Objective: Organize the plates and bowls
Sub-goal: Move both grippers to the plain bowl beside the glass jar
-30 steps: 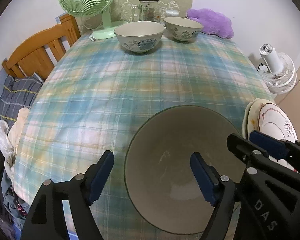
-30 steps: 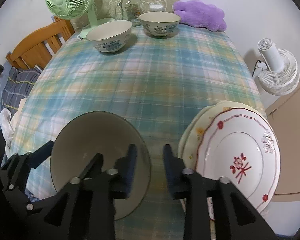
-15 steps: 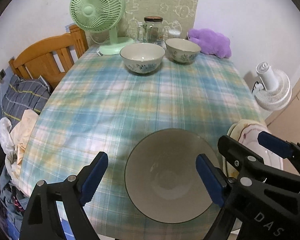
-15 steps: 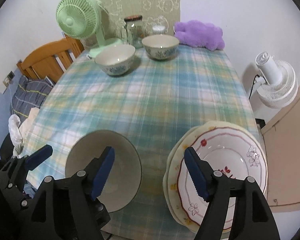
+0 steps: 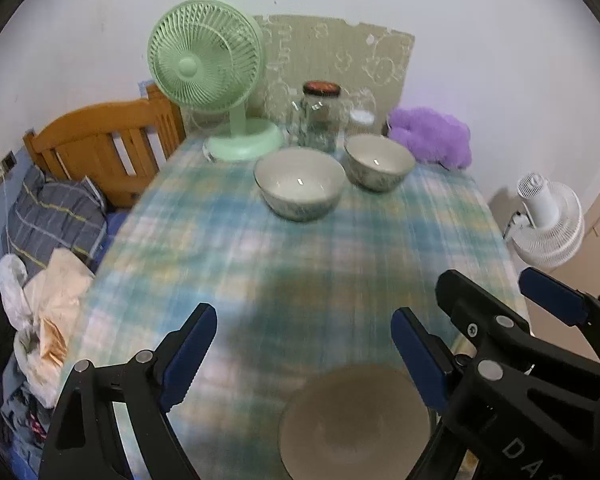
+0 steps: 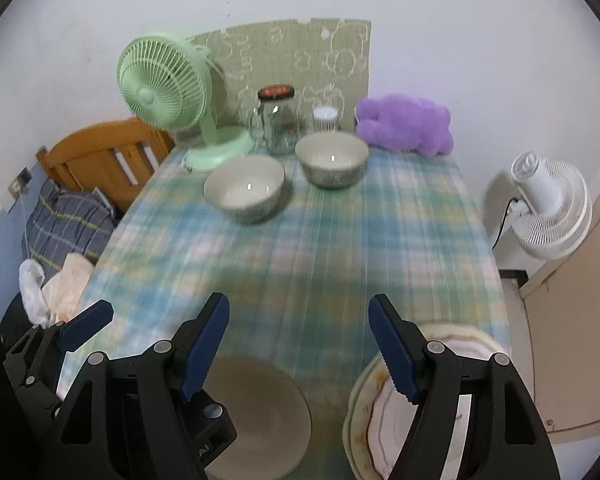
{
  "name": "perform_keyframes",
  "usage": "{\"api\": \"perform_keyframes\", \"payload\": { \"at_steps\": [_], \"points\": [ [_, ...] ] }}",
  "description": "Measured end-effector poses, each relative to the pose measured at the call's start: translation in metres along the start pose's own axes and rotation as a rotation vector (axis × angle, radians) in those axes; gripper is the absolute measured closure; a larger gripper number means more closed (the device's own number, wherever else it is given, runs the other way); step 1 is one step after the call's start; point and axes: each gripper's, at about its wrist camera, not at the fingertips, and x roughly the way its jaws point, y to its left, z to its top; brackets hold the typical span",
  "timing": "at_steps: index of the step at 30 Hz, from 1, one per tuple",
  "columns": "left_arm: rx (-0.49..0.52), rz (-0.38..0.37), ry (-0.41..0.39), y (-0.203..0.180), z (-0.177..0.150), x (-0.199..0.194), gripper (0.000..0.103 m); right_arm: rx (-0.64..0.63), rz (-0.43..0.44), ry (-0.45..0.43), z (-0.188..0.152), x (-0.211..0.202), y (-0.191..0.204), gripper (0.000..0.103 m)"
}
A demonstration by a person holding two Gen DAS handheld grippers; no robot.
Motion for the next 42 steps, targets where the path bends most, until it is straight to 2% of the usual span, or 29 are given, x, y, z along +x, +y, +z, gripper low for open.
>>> {"api": "perform_keyframes", "payload": {
  "at_steps": [3,8,17,28,33,35,36,39,42],
  "points": [
    [0.012,0.047,-0.038,0.002,0.018,0.0,0.014,0.002,-0.015,-0.019,0.017,0.003,0.006,0.028],
    [0.031,0.009,-0.054,0.01,0.048,0.015,0.016,0.017,-0.024,-0.046,0.045,0.013,0.015,0.028],
    [0.059,0.002,-0.081,0.028,0.092,0.058,0.017,0.05,-0.034,-0.081,0.087,0.053,0.033,0.028],
    [0.103,-0.011,-0.075,0.041,0.13,0.136,0.039,0.122,-0.057,-0.079,0.123,0.136,0.042,0.028],
    [0.113,-0.035,-0.057,0.043,0.14,0.175,0.043,0.138,-0.08,-0.065,0.134,0.172,0.041,0.035],
    [0.121,-0.049,-0.044,0.042,0.141,0.189,0.05,0.143,-0.092,-0.061,0.136,0.185,0.039,0.037],
    [0.124,-0.051,-0.039,0.041,0.142,0.193,0.054,0.142,-0.096,-0.057,0.137,0.192,0.038,0.041],
    [0.117,-0.067,-0.003,0.041,0.142,0.215,0.058,0.145,-0.099,-0.026,0.137,0.213,0.036,0.048],
    [0.128,-0.05,-0.001,0.04,0.142,0.228,0.062,0.148,-0.092,-0.003,0.136,0.231,0.034,0.053]
  ]
}}
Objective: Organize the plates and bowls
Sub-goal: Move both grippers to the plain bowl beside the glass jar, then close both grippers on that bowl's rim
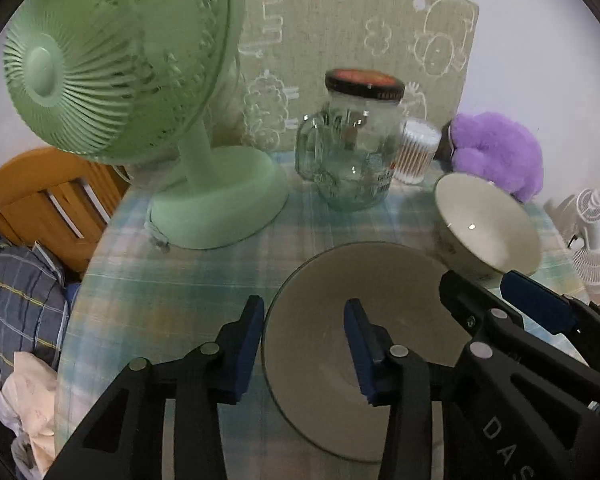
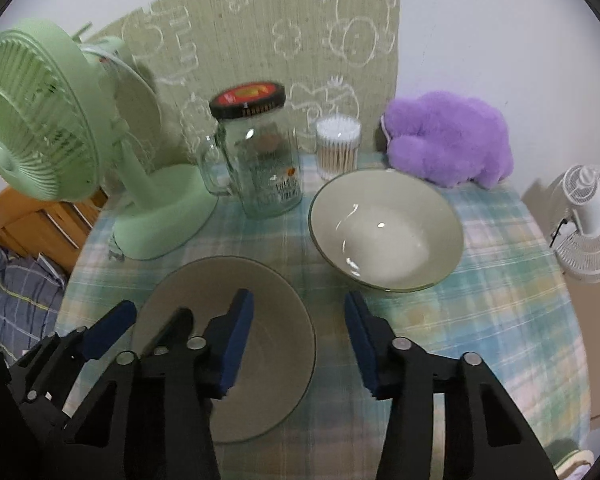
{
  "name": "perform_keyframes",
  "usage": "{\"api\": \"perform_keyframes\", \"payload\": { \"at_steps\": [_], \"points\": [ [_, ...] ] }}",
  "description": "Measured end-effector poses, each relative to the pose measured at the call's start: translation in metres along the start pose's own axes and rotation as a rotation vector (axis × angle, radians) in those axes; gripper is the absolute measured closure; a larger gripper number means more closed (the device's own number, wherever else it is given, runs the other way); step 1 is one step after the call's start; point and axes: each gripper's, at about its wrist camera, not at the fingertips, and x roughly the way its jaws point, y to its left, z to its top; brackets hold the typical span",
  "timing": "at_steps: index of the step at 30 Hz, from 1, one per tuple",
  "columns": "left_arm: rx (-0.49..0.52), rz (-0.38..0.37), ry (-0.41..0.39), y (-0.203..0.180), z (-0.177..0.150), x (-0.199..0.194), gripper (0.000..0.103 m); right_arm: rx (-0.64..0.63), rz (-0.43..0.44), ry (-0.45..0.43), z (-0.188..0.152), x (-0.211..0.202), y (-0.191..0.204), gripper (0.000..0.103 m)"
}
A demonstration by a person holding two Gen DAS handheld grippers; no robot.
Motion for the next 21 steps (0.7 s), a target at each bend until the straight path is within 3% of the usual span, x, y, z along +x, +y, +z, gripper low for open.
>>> {"api": "perform_keyframes", "payload": {
  "at_steps": [10,21],
  "points": [
    [-0.015,0.015,0.038,0.007,0.001,0.024,0.079,-0.001,-0.005,0.042,-0.001,0.03,0.005,0.073],
    [-0.019,0.023,0.051,0.007,0.001,0.022,0.079,-0.016,-0.031,0.052,0.001,0.027,0.006,0.081]
  ]
}}
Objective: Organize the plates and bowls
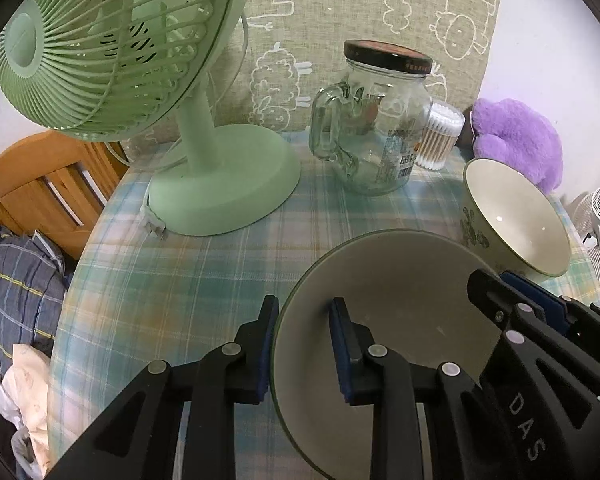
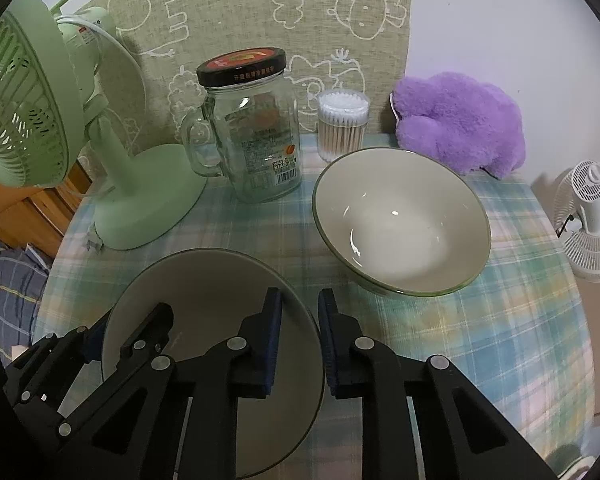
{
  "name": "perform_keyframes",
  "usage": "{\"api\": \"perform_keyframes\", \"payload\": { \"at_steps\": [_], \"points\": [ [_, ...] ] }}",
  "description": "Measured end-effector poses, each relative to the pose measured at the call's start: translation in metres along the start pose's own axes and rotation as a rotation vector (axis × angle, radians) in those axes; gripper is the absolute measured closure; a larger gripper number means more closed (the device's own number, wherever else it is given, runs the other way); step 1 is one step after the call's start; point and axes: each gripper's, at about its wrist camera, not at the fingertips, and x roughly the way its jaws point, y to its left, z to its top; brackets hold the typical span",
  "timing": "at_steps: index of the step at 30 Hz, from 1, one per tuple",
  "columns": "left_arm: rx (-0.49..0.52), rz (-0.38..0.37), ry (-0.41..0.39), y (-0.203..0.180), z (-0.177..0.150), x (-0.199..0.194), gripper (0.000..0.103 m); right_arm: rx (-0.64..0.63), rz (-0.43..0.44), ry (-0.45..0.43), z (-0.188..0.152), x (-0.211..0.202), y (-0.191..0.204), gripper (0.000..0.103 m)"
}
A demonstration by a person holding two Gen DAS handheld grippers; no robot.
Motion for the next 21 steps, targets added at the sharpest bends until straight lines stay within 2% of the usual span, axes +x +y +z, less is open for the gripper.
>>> {"api": "perform_keyframes", "payload": {
  "at_steps": [2,4,5,6,8,11,13,16,17,18,20,21],
  "points": [
    [-0.004,-0.009,-0.001,0.0,0.001,-0.004,0.08,-0.006,-0.002,-0.006,0.0,-0.005,0.0,0.084],
    [-0.027,-0.062,-0.011,0.002,0.003,-0.01,0.09,-0.014,-0.003,-0.03,0.001,-0.013,0.001,0.093],
    [-0.035,-0.087,-0.016,0.002,0.005,-0.013,0.091,-0.002,0.062,-0.029,0.004,-0.018,-0.001,0.101],
    [-0.039,-0.079,-0.005,0.002,0.006,-0.013,0.091,0.02,0.092,-0.003,0.006,-0.019,-0.003,0.101],
    [-0.015,-0.023,0.012,-0.001,0.004,-0.008,0.091,0.0,0.04,-0.006,0.007,-0.019,-0.001,0.101],
    [-0.004,-0.008,0.011,-0.001,-0.001,-0.008,0.088,-0.006,0.056,0.01,0.001,-0.018,0.0,0.101],
    [0.0,0.005,0.018,-0.001,-0.004,-0.008,0.086,-0.017,0.017,-0.005,-0.002,-0.02,0.001,0.1],
    [0.005,0.006,0.011,-0.001,-0.005,-0.01,0.073,-0.024,0.001,0.008,-0.004,-0.019,0.0,0.096],
    [0.008,0.006,0.011,-0.001,-0.005,-0.01,0.071,-0.03,0.004,0.002,-0.004,-0.019,0.0,0.091],
    [0.013,0.006,0.009,-0.002,-0.005,-0.011,0.068,-0.034,-0.007,0.004,-0.004,-0.019,0.0,0.071],
    [0.019,0.0,0.004,-0.004,-0.004,-0.012,0.067,-0.014,-0.007,0.0,-0.005,-0.019,-0.004,0.041],
    [0.027,0.006,0.001,-0.005,-0.004,-0.013,0.067,-0.003,-0.01,-0.015,-0.005,-0.02,-0.006,0.04]
  ]
}}
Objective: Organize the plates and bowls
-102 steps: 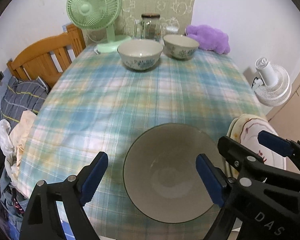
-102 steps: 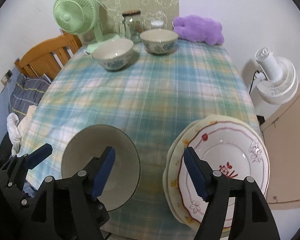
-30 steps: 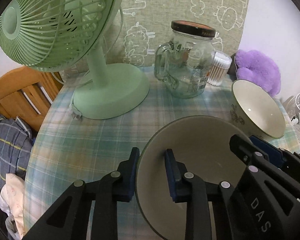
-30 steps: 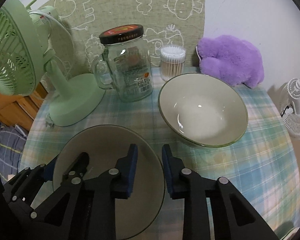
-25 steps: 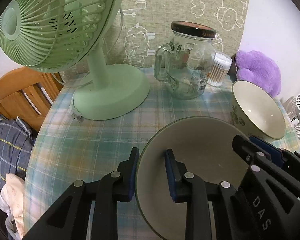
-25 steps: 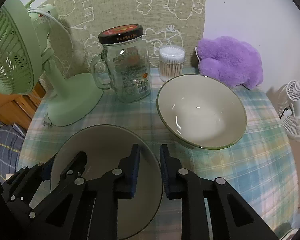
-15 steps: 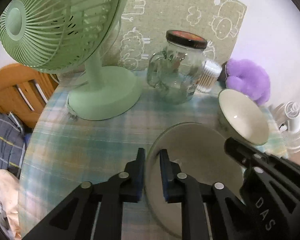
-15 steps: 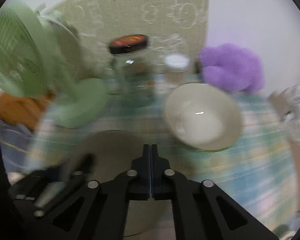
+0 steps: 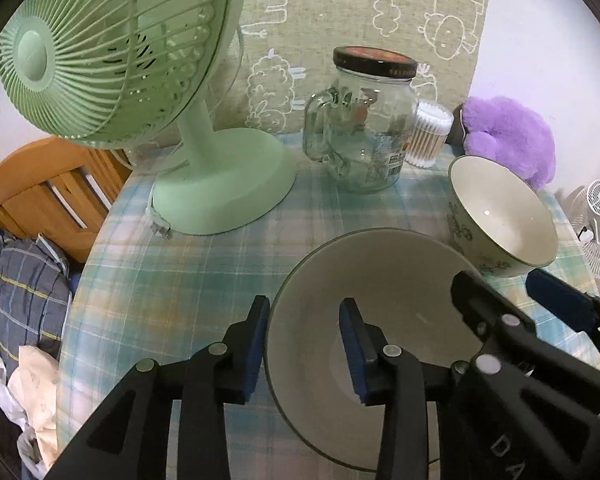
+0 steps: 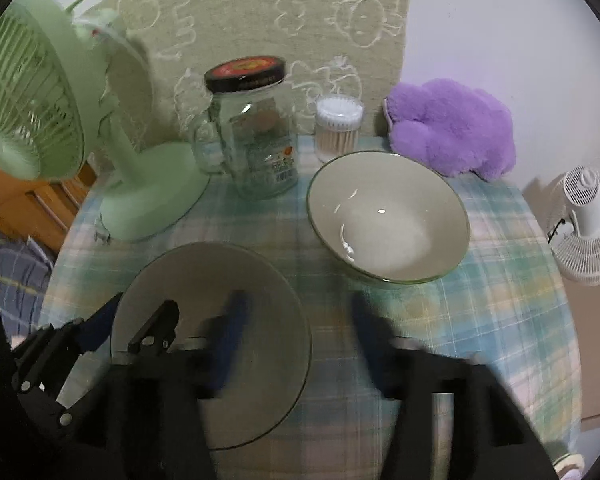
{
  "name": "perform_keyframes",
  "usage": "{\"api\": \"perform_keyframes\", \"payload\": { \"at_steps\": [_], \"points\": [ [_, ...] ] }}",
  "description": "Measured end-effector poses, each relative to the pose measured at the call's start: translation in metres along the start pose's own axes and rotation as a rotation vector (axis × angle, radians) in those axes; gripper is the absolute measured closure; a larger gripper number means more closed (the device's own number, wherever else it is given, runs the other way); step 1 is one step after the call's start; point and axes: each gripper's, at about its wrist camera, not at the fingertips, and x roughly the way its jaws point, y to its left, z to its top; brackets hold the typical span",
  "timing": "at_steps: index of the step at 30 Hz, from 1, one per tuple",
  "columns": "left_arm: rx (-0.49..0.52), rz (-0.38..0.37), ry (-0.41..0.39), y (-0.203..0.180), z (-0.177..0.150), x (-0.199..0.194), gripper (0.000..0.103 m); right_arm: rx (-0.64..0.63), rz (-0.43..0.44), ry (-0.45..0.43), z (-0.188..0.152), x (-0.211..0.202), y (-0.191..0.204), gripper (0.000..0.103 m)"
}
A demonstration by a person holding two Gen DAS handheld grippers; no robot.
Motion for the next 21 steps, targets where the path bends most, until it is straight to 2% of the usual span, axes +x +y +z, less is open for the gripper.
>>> {"api": "perform_keyframes", "payload": {
  "at_steps": [7,8,9,10,12,13,21],
  "points": [
    [0.003,0.008,0.026,0.0,-0.004,0.015,0.066,-0.006,0.02,0.03,-0.001,0.014,-0.001,0.041],
    [0.001,0.01,0.032,0.0,-0.005,0.018,0.066,-0.005,0.026,0.036,-0.002,0.018,0.0,0.046],
    [0.0,0.014,0.04,0.001,-0.006,0.021,0.066,-0.005,0.032,0.045,-0.003,0.021,0.001,0.055],
    [-0.001,0.013,0.05,0.001,-0.007,0.024,0.068,-0.005,0.035,0.055,-0.003,0.024,0.001,0.059],
    [-0.007,0.0,0.061,0.002,-0.008,0.028,0.073,0.0,0.047,0.077,-0.004,0.032,0.002,0.075],
    [-0.01,-0.011,0.063,0.002,-0.009,0.029,0.075,0.002,0.052,0.079,-0.004,0.034,0.003,0.078],
    [-0.023,-0.019,0.065,0.005,-0.01,0.028,0.077,-0.006,0.048,0.075,-0.005,0.033,0.006,0.079]
  ]
}}
